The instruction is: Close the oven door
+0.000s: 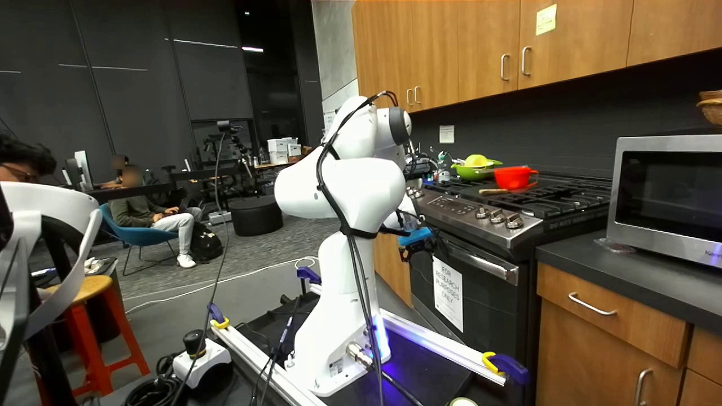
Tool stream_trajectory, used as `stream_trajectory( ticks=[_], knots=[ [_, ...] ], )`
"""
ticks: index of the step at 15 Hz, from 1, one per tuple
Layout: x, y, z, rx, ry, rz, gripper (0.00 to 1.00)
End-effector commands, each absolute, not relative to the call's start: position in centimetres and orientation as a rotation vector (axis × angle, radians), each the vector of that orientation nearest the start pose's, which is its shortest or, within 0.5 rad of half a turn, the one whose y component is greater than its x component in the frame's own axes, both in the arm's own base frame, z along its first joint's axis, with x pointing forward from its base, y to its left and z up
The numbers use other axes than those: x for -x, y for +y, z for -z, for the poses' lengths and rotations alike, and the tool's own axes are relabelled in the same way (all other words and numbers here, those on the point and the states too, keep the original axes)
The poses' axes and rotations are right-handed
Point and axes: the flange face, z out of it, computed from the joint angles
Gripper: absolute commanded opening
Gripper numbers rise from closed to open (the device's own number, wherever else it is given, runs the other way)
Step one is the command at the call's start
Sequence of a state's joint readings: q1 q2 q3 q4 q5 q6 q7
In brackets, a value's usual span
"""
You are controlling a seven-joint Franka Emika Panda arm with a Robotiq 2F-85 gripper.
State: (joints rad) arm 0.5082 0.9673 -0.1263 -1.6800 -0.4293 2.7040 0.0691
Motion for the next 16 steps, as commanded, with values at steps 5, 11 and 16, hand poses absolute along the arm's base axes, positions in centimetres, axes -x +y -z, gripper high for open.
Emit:
stream_trajectory(
  ticks=[5, 11, 16],
  knots=[
    [-60.0, 26.3, -4.4, 3.172, -1.259, 0.191, 1.0],
    [-56.7, 28.2, -7.9, 3.133, -1.228, 0.147, 1.0],
    [-52.1, 30.5, -11.8, 3.103, -1.169, 0.161, 1.0]
  ],
)
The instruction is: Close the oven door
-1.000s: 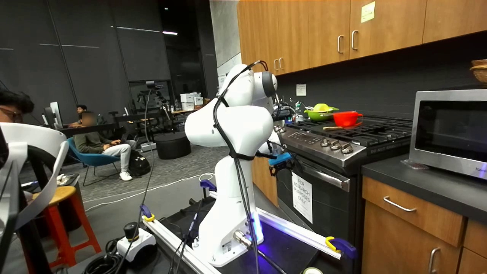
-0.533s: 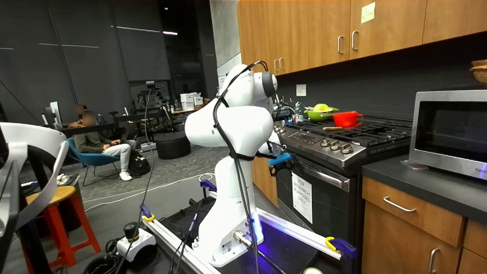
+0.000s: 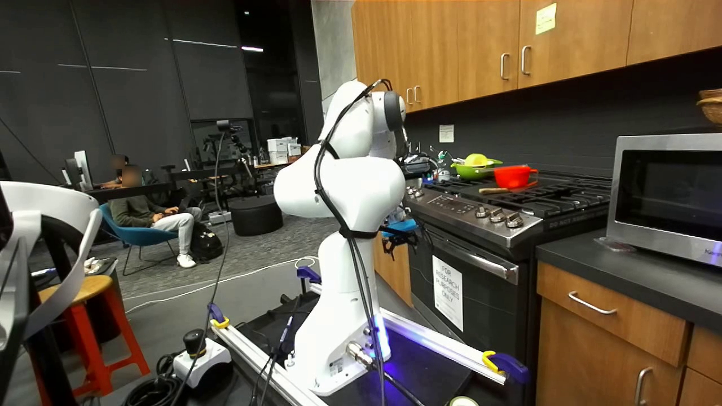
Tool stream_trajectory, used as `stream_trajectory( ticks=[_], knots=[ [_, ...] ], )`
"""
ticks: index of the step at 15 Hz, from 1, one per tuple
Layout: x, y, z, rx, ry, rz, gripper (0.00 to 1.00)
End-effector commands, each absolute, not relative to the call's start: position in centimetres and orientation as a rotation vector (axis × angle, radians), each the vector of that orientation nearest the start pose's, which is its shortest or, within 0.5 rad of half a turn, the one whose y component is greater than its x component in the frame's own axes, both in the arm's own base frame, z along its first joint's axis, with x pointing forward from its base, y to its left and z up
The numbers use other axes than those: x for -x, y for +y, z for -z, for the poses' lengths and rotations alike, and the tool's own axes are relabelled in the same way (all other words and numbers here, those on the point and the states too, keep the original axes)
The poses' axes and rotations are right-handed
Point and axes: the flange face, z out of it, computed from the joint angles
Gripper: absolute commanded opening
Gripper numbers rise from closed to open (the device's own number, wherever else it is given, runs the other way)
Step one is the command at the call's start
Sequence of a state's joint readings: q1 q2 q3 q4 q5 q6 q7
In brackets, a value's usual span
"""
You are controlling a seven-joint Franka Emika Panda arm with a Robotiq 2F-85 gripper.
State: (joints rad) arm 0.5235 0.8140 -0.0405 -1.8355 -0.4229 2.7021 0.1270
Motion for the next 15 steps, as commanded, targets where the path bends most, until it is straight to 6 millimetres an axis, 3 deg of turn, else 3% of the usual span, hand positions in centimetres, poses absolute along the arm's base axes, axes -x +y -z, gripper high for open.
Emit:
stream_trajectory(
  ticks=[1, 9, 15],
  knots=[
    [-51.2, 30.6, -12.6, 3.104, -1.161, 0.165, 1.0],
    [-46.8, 29.1, -18.0, 3.083, -1.121, 0.171, 1.0],
    [-44.8, 27.8, -23.8, 3.046, -1.046, 0.375, 1.0]
  ],
)
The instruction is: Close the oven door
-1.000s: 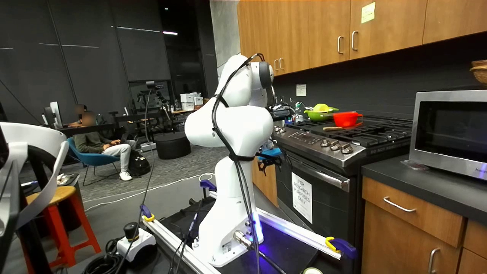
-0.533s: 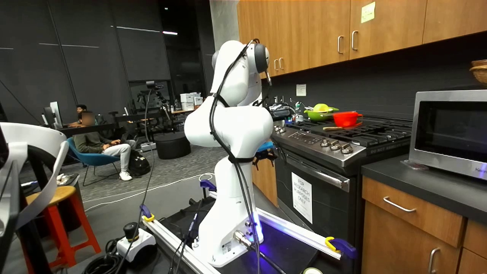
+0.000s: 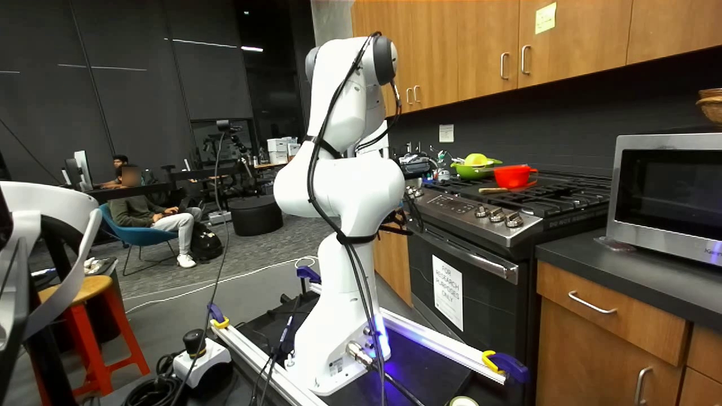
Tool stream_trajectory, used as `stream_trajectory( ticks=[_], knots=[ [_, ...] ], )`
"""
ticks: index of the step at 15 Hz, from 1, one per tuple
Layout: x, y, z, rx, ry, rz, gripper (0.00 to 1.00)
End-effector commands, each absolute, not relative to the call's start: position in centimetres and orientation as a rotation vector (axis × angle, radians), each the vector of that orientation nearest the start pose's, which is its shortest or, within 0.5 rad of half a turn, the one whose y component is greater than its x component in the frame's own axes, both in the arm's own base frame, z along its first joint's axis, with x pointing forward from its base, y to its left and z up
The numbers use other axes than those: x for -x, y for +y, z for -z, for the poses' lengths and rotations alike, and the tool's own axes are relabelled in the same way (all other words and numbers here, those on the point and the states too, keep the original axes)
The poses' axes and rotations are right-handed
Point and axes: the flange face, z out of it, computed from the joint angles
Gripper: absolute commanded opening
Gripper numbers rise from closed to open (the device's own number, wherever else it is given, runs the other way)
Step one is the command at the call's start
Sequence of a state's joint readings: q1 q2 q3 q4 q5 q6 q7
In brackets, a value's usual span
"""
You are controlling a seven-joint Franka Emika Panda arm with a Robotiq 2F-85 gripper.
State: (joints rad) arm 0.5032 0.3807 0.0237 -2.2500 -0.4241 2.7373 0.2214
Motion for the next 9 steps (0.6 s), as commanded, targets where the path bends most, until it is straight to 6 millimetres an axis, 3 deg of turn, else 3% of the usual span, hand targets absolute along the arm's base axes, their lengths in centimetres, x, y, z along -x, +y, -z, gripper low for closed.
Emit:
stream_trajectory(
  ticks=[1, 9],
  knots=[
    [-44.5, 27.7, -25.0, 3.035, -1.03, 0.427, 1.0],
    [-43.1, 25.5, -33.4, 2.866, -0.884, 0.879, 1.0]
  ],
)
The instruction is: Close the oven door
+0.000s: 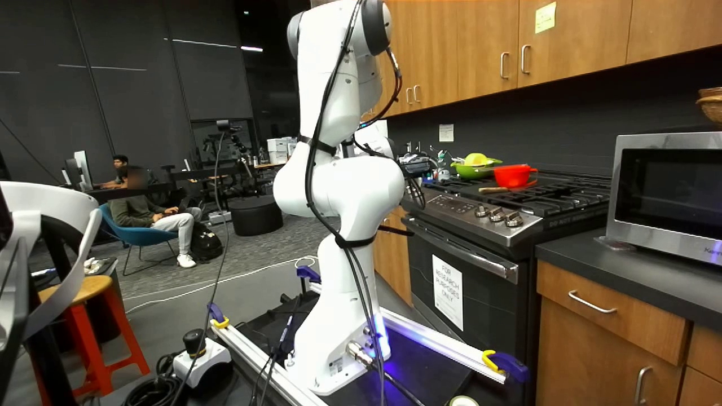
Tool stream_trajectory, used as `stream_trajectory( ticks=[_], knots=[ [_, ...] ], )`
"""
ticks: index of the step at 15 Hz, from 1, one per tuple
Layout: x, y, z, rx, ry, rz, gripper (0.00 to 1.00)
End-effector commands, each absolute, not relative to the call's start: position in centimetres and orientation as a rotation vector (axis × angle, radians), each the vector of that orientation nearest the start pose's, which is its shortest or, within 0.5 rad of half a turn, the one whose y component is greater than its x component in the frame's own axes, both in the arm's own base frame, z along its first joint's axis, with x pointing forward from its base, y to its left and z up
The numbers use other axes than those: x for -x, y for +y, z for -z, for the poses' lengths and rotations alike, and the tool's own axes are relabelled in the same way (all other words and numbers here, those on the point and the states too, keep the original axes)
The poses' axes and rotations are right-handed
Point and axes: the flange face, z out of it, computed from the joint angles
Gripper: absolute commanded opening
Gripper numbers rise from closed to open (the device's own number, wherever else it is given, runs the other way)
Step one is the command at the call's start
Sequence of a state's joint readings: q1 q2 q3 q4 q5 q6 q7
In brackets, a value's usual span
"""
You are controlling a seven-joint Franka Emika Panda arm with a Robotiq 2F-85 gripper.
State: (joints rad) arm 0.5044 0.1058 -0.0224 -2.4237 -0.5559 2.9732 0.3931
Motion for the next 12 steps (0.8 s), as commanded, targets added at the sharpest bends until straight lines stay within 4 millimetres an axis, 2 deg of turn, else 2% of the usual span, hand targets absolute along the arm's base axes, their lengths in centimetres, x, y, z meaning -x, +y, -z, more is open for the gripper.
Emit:
stream_trajectory(
  ticks=[1, 7, 12],
  knots=[
    [-43.1, 24.8, -34.1, 2.851, -0.871, 0.919, 1.0],
    [-41.0, 20.6, -36.2, 2.827, -0.817, 1.008, 1.0],
    [-38.2, 17.8, -36.9, 2.942, -0.82, 0.962, 1.0]
  ],
)
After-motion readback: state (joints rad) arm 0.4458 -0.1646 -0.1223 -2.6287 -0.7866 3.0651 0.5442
